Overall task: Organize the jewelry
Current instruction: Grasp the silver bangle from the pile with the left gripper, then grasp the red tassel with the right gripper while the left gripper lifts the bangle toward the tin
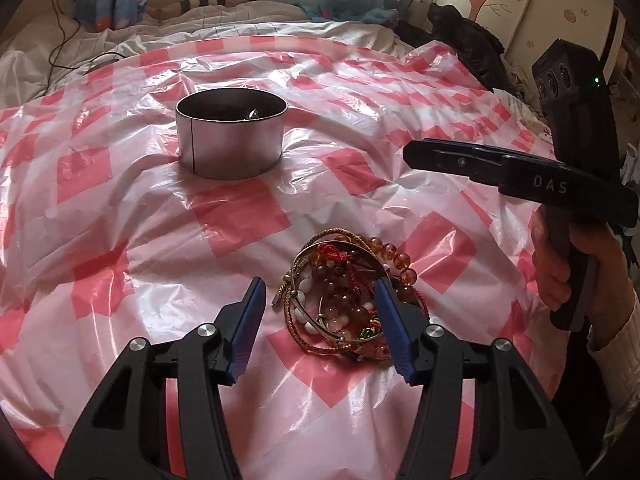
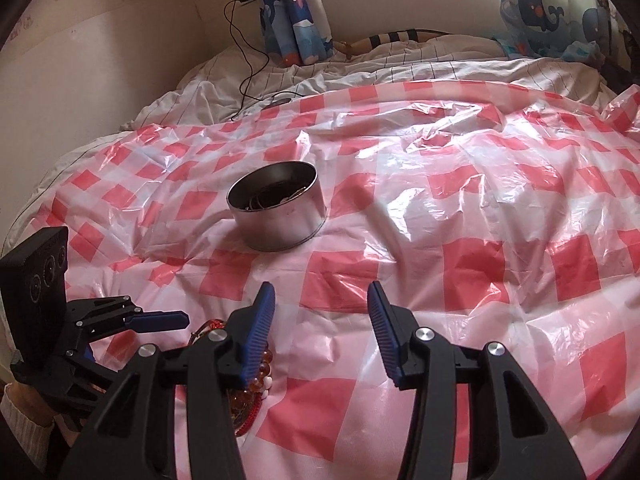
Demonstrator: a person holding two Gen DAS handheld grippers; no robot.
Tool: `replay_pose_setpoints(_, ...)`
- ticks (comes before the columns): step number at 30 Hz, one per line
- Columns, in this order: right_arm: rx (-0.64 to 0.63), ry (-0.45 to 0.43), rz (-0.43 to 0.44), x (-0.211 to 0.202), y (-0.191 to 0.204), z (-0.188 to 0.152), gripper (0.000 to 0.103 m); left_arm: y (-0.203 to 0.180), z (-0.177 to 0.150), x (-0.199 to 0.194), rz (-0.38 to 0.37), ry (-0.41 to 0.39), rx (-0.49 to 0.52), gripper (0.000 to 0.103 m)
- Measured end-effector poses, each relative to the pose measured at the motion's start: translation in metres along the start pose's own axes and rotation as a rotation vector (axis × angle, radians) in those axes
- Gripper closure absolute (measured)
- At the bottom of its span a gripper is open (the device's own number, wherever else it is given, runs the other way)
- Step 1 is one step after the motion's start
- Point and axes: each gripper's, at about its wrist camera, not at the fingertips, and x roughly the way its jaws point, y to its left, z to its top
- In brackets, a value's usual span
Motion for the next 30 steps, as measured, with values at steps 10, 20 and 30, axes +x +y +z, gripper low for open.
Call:
replay_pose_setpoints(10, -0.025, 0.017, 0.004, 0.011, 0.006, 0.0, 0.053, 0.009, 0.002, 0.008, 0.02, 0.045, -0.044, 0.092)
replay_pose_setpoints(20, -0.037, 0.017, 0.019, 0.01, 0.01, -0.001, 0.051, 0.026, 0.008, -0.009, -0.061, -0.013, -0.135, 0.098)
replay_pose_setpoints(30, -0.367, 0.134, 0.182, 0.022, 0.077, -0.03, 0.054, 0.069, 0.014, -0.045, 0.019, -0.123, -0.264, 0.098)
